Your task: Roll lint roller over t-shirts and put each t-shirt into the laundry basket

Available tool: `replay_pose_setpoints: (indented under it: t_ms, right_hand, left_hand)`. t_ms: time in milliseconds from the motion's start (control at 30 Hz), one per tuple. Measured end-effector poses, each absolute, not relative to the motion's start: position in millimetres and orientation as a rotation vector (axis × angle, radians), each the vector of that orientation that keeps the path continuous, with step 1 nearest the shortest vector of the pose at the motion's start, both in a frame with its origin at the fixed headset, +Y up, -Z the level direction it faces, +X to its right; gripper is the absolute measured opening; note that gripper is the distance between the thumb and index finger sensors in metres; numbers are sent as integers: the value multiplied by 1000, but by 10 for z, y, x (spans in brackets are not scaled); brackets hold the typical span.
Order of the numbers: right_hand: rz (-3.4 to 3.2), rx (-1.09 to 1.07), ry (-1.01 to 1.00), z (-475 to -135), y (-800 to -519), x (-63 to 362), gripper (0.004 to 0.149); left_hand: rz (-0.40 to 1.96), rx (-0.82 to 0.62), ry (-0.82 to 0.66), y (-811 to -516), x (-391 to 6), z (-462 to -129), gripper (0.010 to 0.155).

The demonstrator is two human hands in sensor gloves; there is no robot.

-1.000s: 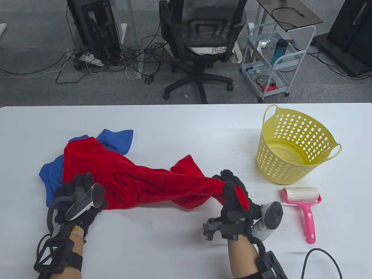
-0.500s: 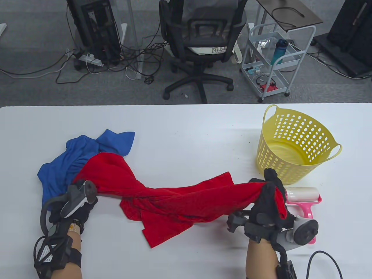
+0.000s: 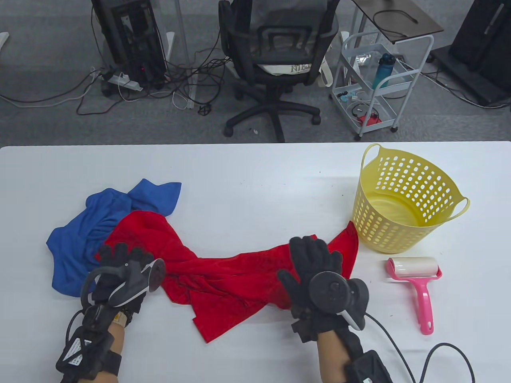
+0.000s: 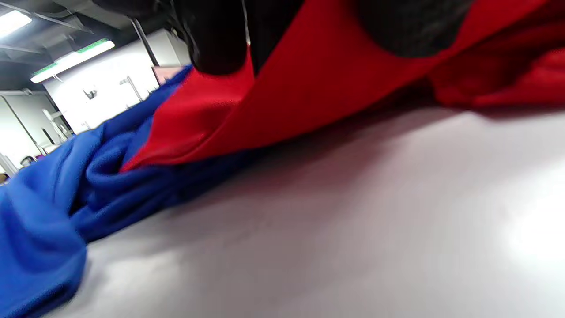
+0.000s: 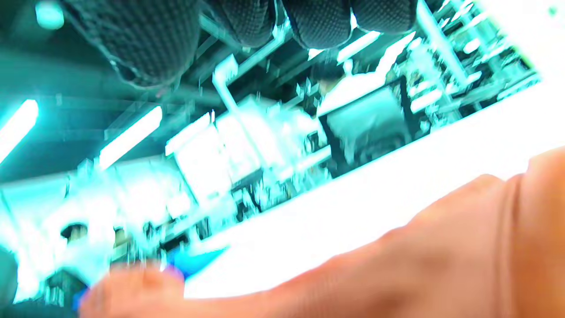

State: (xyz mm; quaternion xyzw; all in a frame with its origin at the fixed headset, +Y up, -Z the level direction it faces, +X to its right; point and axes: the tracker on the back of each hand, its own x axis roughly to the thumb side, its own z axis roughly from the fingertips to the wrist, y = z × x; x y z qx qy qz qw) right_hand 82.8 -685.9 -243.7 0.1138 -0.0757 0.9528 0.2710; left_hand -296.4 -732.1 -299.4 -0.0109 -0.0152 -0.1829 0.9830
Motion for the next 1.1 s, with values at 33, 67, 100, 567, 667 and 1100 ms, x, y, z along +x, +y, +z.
replay_pose_setpoints:
  t_ms: [33, 67, 100, 567, 667, 1100]
  right_hand:
    - [2612, 314, -154, -2463, -6913, 781, 78]
    - [2706, 310, -45, -2507, -7000, 734, 80]
    - [2743, 302, -8, -2526, -7036, 723, 81]
    - [2941, 299, -239, -2659, -7303, 556, 71]
    - [2870, 467, 160, -2721, -7462, 465, 72]
    - [2991, 111, -471, -2719, -7142, 737, 49]
  left_hand:
    - [-331, 20, -20, -7269, -2991, -2984, 49]
    - [-254, 72, -3, -7178, -3052, -2969, 50]
    - [-212, 95, 9, -7132, -3086, -2956, 49]
    - [73, 328, 113, -6699, -3593, -2759, 49]
    - [52, 319, 100, -6709, -3556, -2764, 49]
    - [-11, 254, 63, -6761, -3445, -2788, 50]
